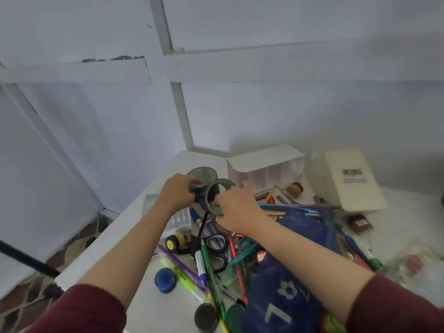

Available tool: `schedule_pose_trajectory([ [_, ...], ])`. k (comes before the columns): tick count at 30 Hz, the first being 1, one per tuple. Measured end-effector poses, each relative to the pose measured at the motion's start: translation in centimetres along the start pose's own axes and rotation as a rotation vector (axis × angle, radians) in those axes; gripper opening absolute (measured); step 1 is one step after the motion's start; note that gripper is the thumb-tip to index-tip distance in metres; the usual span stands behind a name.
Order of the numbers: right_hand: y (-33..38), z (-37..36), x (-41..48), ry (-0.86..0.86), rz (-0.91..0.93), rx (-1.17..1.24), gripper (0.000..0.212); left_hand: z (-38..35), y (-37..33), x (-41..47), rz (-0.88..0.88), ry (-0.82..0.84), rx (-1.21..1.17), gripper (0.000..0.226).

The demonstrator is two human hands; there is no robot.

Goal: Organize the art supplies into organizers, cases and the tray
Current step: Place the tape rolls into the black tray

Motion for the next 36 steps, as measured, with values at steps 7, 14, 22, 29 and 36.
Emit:
schedule_pose_trajectory([
  [7,-1.0,1.3,-0.7,-0.286,-0.026,0.160,0.021,2.5,-1.7,1.1,-0.002,-0.060,0.008,0.025],
  [14,-8.5,3.9,-5.8,-0.414,-0.380,1.133,0.021,8.1,-6.5,0.7,-0.049,-0.245,-0.185,0.025],
  [22,-16.4,9.9,-17.3,-0.678,-0.477,1.318,0.020,13.1,-19.5,-2.4,-0.214,-0.391,-0.455,0.020],
  [29,-24.4,16.0,-29.1,-0.754,-0.469,1.173,0.009,10.9,-35.8,-5.2,-0.477,-0.214,-0.678,0.017],
  [36,-33.2,16.8,-38.5,-0.614,-0.686,0.786,0.007,5.4,-47.9,-7.5,-0.624,-0.090,-0.682,0.021],
])
Point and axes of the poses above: each hand's wrist, its own x-axis towards the middle knuckle, its own z-axis out of the back of the hand, y = z × x, the point moved 9 cm from there along x, towards the middle knuckle, and after that the axes turned 8 degrees about x, right-handed, at the moved point
